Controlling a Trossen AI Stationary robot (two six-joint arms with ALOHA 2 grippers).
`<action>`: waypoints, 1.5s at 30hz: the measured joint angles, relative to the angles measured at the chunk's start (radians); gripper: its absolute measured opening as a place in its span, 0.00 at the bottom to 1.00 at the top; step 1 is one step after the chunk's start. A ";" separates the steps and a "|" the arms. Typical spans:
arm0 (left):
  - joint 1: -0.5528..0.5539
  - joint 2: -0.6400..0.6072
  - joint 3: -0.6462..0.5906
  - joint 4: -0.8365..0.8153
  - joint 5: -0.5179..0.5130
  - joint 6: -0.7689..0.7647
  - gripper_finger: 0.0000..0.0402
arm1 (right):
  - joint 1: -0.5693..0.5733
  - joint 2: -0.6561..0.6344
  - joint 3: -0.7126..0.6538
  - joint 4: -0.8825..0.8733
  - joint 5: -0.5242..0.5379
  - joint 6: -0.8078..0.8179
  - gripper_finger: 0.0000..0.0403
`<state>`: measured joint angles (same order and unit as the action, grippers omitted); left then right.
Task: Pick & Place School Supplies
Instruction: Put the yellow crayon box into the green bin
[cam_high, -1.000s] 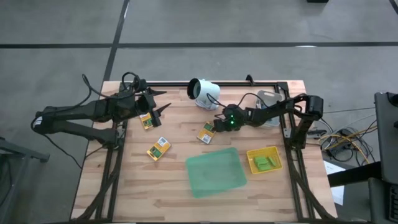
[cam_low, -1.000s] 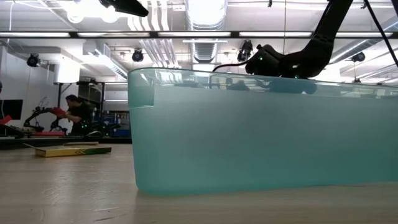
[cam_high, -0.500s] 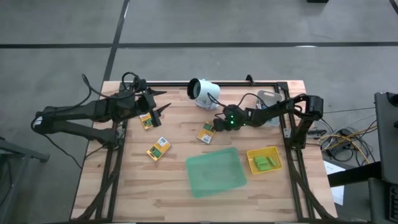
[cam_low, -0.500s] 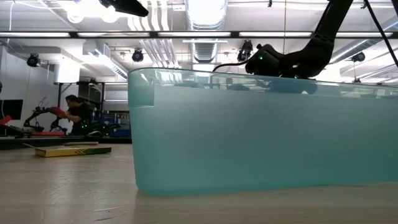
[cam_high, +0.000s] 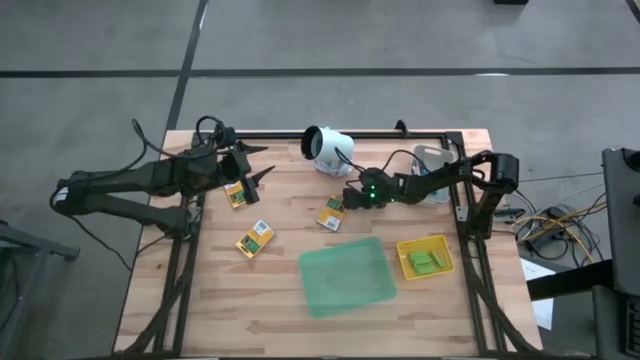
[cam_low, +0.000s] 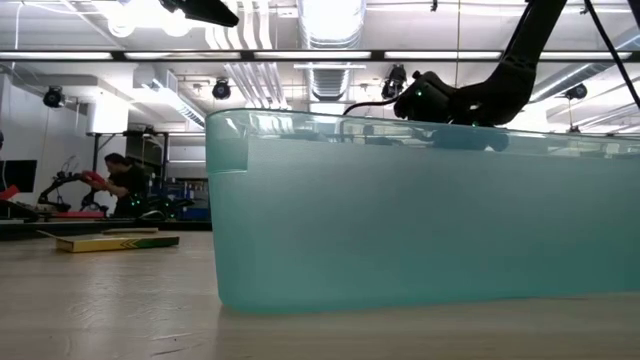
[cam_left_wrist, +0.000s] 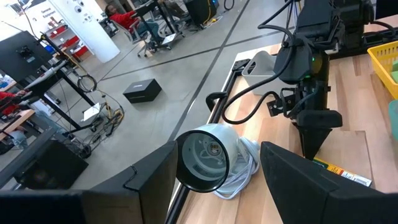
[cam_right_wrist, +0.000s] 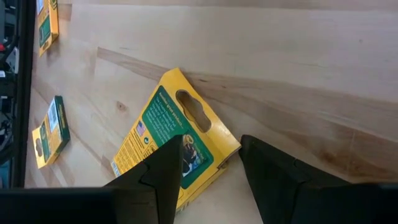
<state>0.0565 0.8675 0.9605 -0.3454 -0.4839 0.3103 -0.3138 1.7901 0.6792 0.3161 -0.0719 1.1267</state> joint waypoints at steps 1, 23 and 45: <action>0.000 0.000 0.000 0.000 0.000 0.000 0.59 | 0.003 0.000 0.000 0.000 0.001 0.000 0.40; 0.000 0.000 0.000 0.000 0.000 0.000 0.59 | 0.041 0.000 0.001 0.002 0.051 0.014 0.40; 0.000 0.000 0.000 0.000 0.000 0.000 0.59 | 0.046 0.064 0.042 -0.002 0.025 -0.015 0.37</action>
<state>0.0563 0.8677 0.9605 -0.3454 -0.4843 0.3103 -0.2680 1.8538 0.7212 0.3138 -0.0469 1.1120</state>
